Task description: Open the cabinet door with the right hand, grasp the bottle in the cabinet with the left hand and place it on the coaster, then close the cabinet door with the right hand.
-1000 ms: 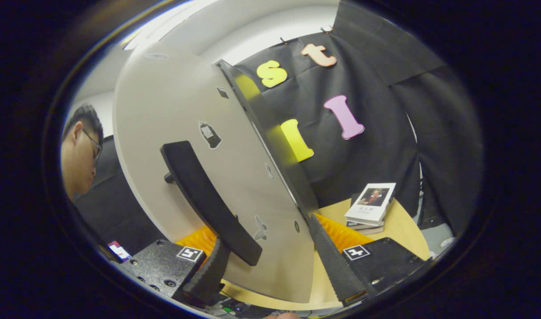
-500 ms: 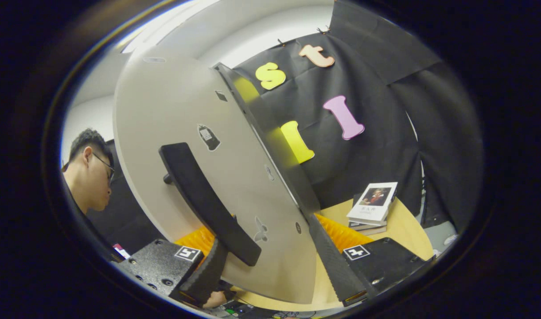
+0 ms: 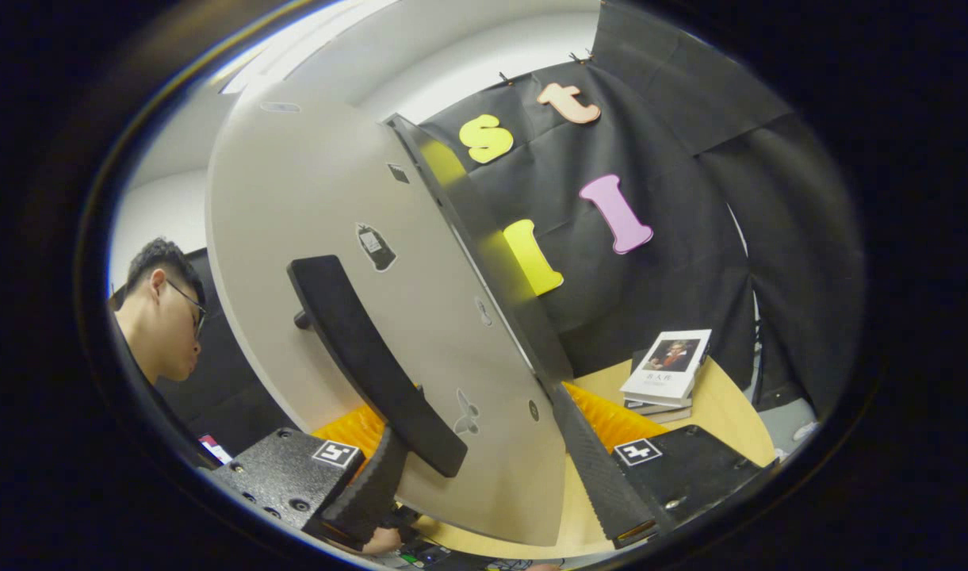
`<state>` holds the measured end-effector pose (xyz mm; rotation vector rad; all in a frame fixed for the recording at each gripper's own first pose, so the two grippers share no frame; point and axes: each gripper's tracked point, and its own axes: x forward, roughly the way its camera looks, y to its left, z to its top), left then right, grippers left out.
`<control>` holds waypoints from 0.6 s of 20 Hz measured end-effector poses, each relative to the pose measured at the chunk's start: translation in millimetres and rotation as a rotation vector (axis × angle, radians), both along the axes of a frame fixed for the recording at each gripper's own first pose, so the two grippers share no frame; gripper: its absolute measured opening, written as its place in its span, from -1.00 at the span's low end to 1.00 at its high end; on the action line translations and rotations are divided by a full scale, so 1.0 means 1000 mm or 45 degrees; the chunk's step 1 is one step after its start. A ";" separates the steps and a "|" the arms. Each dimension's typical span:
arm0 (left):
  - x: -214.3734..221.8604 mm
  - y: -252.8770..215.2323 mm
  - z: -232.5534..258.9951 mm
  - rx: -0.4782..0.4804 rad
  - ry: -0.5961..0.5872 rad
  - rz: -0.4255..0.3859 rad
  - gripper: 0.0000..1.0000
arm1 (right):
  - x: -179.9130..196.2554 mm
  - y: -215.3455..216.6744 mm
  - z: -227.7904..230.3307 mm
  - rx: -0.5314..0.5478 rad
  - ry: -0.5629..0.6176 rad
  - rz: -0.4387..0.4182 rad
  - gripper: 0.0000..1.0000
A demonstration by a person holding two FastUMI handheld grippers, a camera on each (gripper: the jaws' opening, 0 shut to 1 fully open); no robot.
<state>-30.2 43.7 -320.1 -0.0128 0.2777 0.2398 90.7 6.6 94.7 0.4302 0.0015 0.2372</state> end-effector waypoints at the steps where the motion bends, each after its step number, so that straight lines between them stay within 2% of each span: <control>1: -0.002 0.001 0.001 -0.021 -0.006 0.009 0.50 | 0.000 0.000 0.000 0.004 -0.001 0.001 0.99; 3: -0.002 0.001 -0.001 -0.018 -0.007 0.015 0.51 | 0.001 0.000 0.000 0.009 -0.003 -0.003 1.00; 5: -0.003 0.001 0.003 -0.051 -0.037 0.003 0.64 | 0.001 0.000 -0.001 0.008 -0.005 -0.005 1.00; 6: -0.004 -0.001 0.011 -0.080 -0.083 -0.005 0.81 | 0.002 0.000 0.000 0.010 -0.007 -0.005 1.00; 8: -0.005 -0.001 0.025 -0.095 -0.146 -0.008 0.94 | 0.002 0.000 -0.001 0.009 -0.008 -0.003 0.99; 10: -0.007 -0.002 0.031 -0.074 -0.153 -0.018 0.91 | 0.003 0.000 0.000 0.017 -0.019 0.000 1.00; 11: -0.009 -0.002 0.036 -0.069 -0.155 -0.023 1.00 | 0.003 0.000 0.000 0.025 -0.028 0.002 1.00; 12: -0.009 -0.004 0.042 -0.073 -0.159 -0.037 0.89 | 0.003 0.000 0.001 0.032 -0.040 0.004 1.00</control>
